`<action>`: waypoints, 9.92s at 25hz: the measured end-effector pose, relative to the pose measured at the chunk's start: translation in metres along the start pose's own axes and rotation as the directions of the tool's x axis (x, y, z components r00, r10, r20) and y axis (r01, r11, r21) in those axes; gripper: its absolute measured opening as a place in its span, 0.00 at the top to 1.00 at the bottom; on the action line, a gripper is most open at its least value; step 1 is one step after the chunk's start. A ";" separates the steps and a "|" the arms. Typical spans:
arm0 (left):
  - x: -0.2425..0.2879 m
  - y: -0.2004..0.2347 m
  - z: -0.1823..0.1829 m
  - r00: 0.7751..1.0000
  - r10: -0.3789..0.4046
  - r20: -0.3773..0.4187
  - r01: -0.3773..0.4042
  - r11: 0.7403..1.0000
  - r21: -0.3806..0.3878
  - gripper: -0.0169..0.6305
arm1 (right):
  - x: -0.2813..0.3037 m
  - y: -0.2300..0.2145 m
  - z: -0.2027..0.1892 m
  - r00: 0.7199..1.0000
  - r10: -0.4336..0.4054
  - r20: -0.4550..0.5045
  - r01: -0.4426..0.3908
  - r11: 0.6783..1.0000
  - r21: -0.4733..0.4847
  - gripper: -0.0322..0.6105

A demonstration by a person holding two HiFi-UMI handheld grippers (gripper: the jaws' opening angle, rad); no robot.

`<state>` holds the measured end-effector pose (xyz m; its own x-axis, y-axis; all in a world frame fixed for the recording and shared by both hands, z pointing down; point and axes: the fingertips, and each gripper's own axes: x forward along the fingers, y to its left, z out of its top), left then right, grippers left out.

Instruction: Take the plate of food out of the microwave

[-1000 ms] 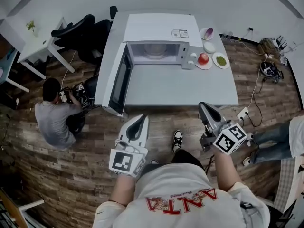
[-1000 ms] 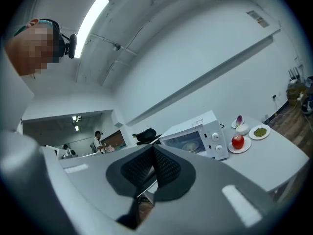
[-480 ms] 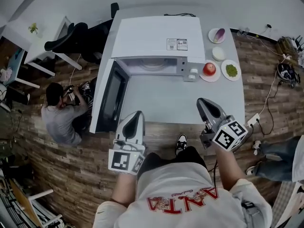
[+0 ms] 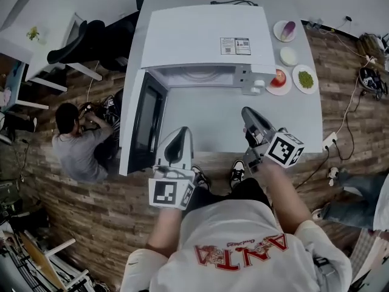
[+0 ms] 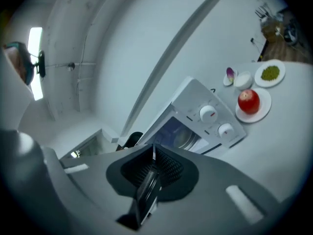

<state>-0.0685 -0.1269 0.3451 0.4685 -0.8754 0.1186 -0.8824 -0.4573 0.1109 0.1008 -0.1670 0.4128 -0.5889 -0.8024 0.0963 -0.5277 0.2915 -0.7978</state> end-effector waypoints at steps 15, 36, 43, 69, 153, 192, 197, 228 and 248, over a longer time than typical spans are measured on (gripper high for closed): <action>-0.016 0.042 -0.041 0.998 -0.048 -0.049 0.043 0.995 -0.094 0.96 | 0.151 -0.072 -0.048 0.969 -0.233 0.087 0.149 0.824 0.547 0.84; -0.007 0.067 -0.057 0.996 -0.061 -0.067 0.049 0.986 -0.160 0.96 | 0.218 -0.138 -0.042 0.889 -0.441 0.122 0.251 0.693 0.676 0.80; -0.001 0.073 -0.059 0.996 -0.051 -0.069 0.039 0.985 -0.168 0.96 | 0.228 -0.147 -0.038 0.869 -0.480 0.119 0.287 0.685 0.669 0.79; -0.006 0.078 -0.051 0.999 -0.018 -0.051 0.009 0.988 -0.156 0.96 | 0.225 -0.161 -0.041 0.817 -0.566 0.113 0.335 0.624 0.706 0.94; 0.002 0.060 -0.047 0.993 -0.106 -0.048 0.096 0.979 -0.178 0.96 | 0.175 -0.152 -0.064 0.848 -0.529 0.033 0.366 0.629 0.686 0.92; -0.006 0.052 -0.045 0.992 -0.110 -0.054 0.100 0.981 -0.166 0.96 | 0.163 -0.138 -0.057 0.927 -0.346 0.148 0.179 0.751 0.636 0.93; -0.006 0.055 -0.042 0.993 -0.105 -0.049 0.096 0.983 -0.157 0.96 | 0.159 -0.125 -0.058 0.940 -0.312 0.140 0.159 0.760 0.631 0.92; 0.047 -0.032 -0.017 0.954 -0.297 -0.042 0.294 0.954 -0.060 0.96 | -0.059 -0.100 -0.120 0.970 -0.209 0.123 0.088 0.775 0.626 0.92; 0.069 -0.101 -0.031 0.922 -0.374 -0.102 0.372 0.927 -0.043 0.96 | -0.183 -0.241 -0.055 0.804 -0.506 0.311 0.171 0.699 0.694 0.92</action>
<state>0.0543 -0.1365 0.3729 0.7665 -0.6197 0.1689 -0.6422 -0.7426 0.1898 0.3019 -0.0616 0.6204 -0.0163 -0.9550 0.2961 -0.0451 -0.2951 -0.9544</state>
